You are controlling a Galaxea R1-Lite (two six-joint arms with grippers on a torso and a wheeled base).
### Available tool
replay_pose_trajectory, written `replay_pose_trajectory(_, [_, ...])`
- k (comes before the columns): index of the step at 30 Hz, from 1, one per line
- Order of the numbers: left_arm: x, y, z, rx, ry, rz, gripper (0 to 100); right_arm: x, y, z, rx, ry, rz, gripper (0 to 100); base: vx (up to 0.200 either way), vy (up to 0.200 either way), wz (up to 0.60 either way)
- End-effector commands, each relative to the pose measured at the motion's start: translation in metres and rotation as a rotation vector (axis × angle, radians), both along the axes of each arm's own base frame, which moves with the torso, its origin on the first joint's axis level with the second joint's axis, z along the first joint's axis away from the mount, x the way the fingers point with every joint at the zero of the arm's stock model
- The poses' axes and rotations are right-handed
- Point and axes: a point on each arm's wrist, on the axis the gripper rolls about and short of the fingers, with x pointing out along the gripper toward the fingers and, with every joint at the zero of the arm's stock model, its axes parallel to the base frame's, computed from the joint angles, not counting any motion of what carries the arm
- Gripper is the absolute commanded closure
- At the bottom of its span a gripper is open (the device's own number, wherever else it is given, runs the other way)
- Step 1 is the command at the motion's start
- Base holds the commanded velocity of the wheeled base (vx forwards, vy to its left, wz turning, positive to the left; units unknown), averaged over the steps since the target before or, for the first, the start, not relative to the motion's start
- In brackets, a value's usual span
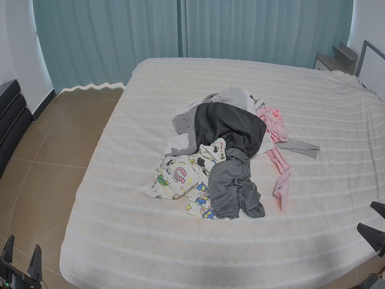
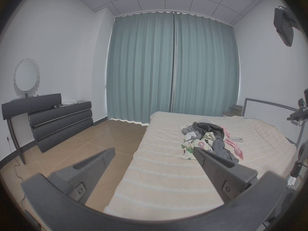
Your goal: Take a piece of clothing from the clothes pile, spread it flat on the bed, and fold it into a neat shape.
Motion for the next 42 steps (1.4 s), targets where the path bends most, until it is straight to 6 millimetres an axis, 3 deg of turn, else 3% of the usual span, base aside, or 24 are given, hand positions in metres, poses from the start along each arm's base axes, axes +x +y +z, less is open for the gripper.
replay_pose_trajectory(1, [0.000, 0.000, -0.005, 0.000, -0.001, 0.001, 0, 0.129, 0.057, -0.039, 0.128, 0.695, 0.292, 0, 0.000, 0.000, 0.00])
replay_pose_trajectory(2, [0.000, 0.000, -0.005, 0.000, -0.001, 0.001, 0, 0.129, 0.057, -0.039, 0.128, 0.695, 0.292, 0, 0.000, 0.000, 0.00])
replay_pose_trajectory(3, [0.000, 0.000, -0.005, 0.000, -0.001, 0.001, 0, 0.150, 0.078, -0.055, 0.124, 0.729, 0.326, 0, 0.000, 0.000, 0.00])
replay_pose_trajectory(7, [0.000, 0.000, -0.005, 0.000, -0.001, 0.001, 0, 0.172, 0.111, -0.081, 0.037, 0.780, 0.282, 0, 0.000, 0.000, 0.00])
replay_pose_trajectory(8, [0.000, 0.000, -0.005, 0.000, -0.001, 0.001, 0, 0.174, 0.114, -0.083, 0.029, 0.785, 0.280, 0, 0.000, 0.000, 0.00])
replay_pose_trajectory(13, [0.000, 0.000, -0.005, 0.000, -0.001, 0.001, 0, 0.189, 0.173, -0.090, 0.102, 0.877, 0.295, 0, 0.000, 0.000, 0.00])
replay_pose_trajectory(21, [0.000, 0.000, -0.005, 0.000, -0.001, 0.001, 0, 0.206, 0.206, -0.115, 0.075, 0.932, 0.305, 0, 0.000, 0.000, 0.00])
replay_pose_trajectory(23, [0.000, 0.000, -0.005, 0.000, -0.001, 0.001, 0, 0.220, 0.221, -0.120, 0.088, 0.926, 0.300, 0, 0.000, 0.000, 0.00])
replay_pose_trajectory(28, [0.000, 0.000, -0.005, 0.000, -0.001, 0.001, 0, 0.223, 0.248, -0.135, 0.111, 0.975, 0.294, 0, 0.000, 0.000, 0.00])
replay_pose_trajectory(33, [0.000, 0.000, -0.005, 0.000, -0.001, 0.002, 0, 0.238, 0.264, -0.154, 0.090, 0.951, 0.234, 0, 0.000, 0.000, 0.00])
replay_pose_trajectory(42, [0.000, 0.000, -0.005, 0.000, -0.001, 0.001, 0, 0.264, 0.290, -0.155, 0.160, 0.871, 0.148, 0, 0.000, 0.000, 0.00])
